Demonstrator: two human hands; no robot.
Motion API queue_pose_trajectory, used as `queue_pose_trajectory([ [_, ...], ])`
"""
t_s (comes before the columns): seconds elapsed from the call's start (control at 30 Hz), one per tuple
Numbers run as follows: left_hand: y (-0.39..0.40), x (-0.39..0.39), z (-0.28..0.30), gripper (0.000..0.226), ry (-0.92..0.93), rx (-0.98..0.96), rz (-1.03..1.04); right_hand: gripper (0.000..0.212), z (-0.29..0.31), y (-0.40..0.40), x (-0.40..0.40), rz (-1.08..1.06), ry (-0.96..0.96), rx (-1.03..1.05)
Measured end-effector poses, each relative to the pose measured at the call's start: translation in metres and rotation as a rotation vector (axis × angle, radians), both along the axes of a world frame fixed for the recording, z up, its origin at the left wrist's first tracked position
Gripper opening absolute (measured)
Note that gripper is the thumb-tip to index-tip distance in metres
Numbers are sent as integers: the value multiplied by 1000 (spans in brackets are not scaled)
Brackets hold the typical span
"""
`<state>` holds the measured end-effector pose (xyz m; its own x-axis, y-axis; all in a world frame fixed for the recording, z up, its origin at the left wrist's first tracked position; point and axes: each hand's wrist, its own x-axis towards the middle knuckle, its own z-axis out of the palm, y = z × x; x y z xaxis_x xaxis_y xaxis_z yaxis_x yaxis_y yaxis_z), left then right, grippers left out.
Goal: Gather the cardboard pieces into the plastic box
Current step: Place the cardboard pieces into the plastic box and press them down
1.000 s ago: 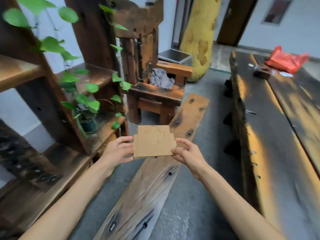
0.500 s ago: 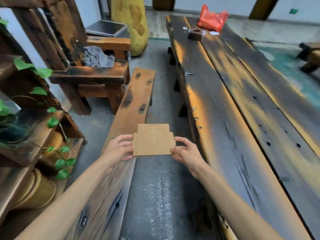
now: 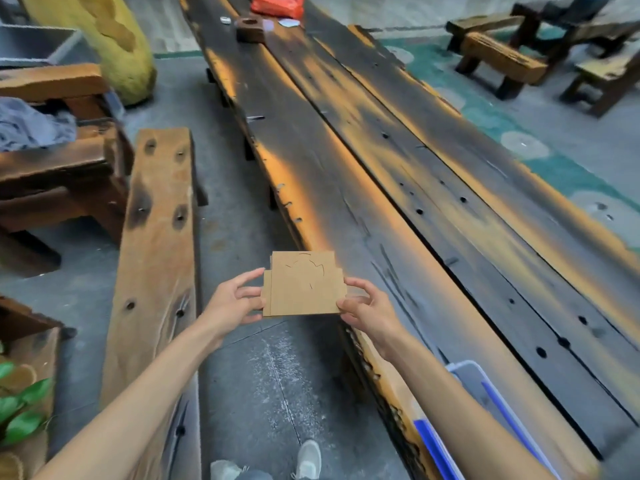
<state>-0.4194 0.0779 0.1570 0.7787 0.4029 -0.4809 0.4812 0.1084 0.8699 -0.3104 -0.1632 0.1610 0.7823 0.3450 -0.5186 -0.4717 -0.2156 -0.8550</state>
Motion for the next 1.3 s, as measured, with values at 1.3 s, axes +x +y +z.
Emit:
queue_pose_trajectory([
  [1.3,-362,84,-98,45,118,288,-1194,39,-68,-297,-182,-899,251,-573],
])
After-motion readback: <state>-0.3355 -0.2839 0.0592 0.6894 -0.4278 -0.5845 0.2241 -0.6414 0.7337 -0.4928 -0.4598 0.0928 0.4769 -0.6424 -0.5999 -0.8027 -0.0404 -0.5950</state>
